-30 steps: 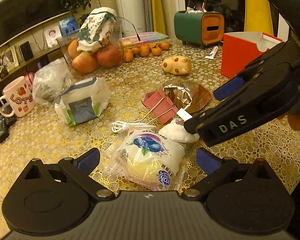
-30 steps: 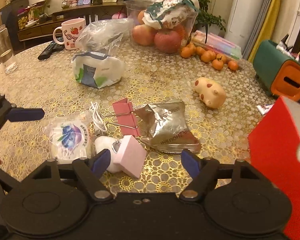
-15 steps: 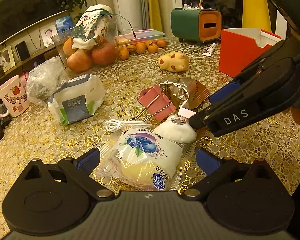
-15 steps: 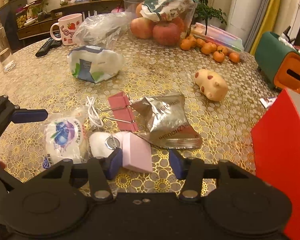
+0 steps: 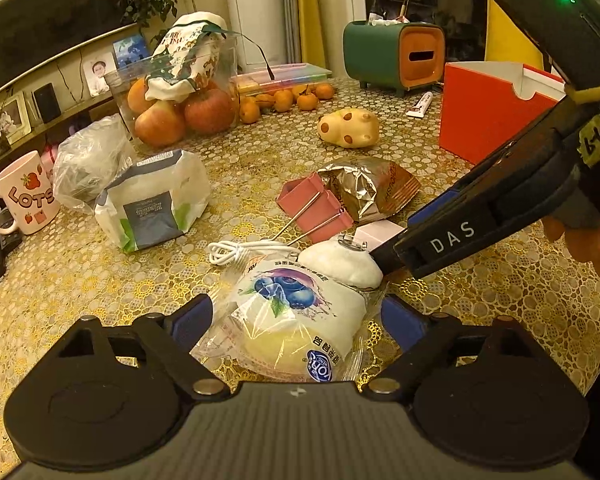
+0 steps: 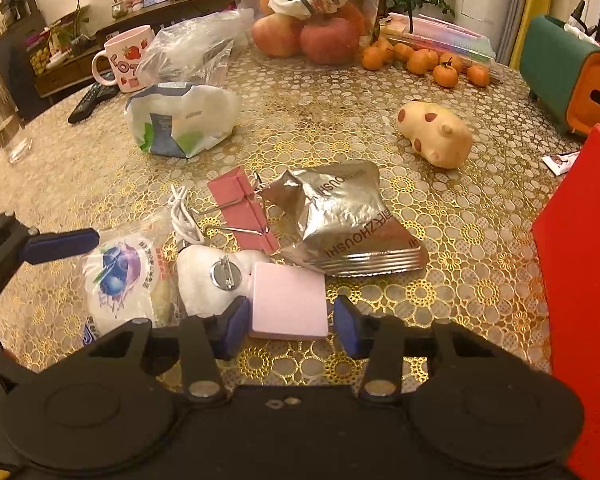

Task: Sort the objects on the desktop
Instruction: 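Grasp the wrapped bun with the left tool while the right tool grasps the pink sponge, then carry the bun and pink sponge over the red box with both tools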

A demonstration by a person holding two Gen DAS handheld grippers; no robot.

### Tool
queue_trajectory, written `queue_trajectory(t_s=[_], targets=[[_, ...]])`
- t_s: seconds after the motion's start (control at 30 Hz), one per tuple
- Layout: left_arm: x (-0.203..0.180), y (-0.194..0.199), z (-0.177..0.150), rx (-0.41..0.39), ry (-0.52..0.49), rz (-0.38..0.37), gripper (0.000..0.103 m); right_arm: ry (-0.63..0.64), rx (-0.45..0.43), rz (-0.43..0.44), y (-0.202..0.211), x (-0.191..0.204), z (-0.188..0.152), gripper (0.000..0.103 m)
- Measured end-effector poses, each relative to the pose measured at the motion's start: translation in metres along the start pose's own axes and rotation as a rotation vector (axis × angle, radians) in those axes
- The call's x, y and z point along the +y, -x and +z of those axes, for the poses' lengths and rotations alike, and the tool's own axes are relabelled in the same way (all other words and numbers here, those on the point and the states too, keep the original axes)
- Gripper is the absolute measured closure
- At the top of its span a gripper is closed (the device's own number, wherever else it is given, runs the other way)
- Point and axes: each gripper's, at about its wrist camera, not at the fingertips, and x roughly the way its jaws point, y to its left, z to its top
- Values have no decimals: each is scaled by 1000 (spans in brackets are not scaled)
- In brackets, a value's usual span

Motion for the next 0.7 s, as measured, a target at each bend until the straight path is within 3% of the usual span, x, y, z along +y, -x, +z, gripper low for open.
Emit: queue_trajectory(t_s=[0.23, 0.7], targets=[[0, 2, 2, -13, -6, 7, 29, 11, -14, 5, 2, 2, -2, 62], [-5, 10, 5, -4, 16, 39, 41, 14, -42, -11, 28, -6, -16, 62]])
